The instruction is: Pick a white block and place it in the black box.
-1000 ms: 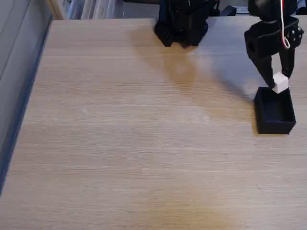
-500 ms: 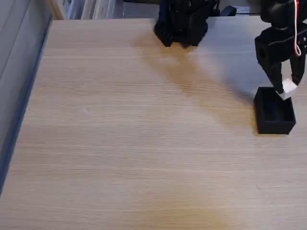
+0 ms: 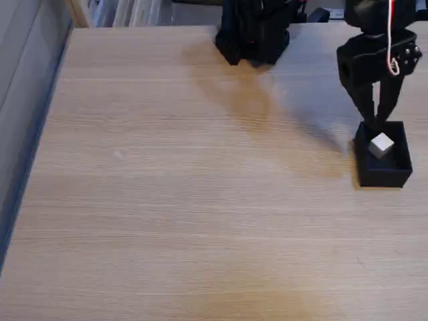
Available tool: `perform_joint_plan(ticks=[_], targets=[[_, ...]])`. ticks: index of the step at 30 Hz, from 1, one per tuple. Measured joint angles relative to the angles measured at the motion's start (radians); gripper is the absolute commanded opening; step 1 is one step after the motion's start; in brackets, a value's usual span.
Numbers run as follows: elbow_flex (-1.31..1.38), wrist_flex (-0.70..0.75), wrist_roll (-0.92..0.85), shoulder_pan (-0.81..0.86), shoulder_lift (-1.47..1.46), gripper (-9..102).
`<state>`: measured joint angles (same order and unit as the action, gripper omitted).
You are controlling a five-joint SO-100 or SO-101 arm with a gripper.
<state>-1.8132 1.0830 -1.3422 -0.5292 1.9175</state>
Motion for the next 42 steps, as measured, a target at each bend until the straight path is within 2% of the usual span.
perform_joint_plan(ticks=[6, 18, 24, 30, 42], targets=[[-0.241, 0.071, -0.175, 0.17, 0.215, 0], [-0.891, 0.003, -0.311, 0.426, 0.795, 0], [-1.19, 0.064, -0.399, 0.517, 1.146, 0], [-1.276, 0.156, -0.442, 0.591, 1.305, 0], [-1.279, 0.255, -0.307, 0.523, 1.408, 0]])
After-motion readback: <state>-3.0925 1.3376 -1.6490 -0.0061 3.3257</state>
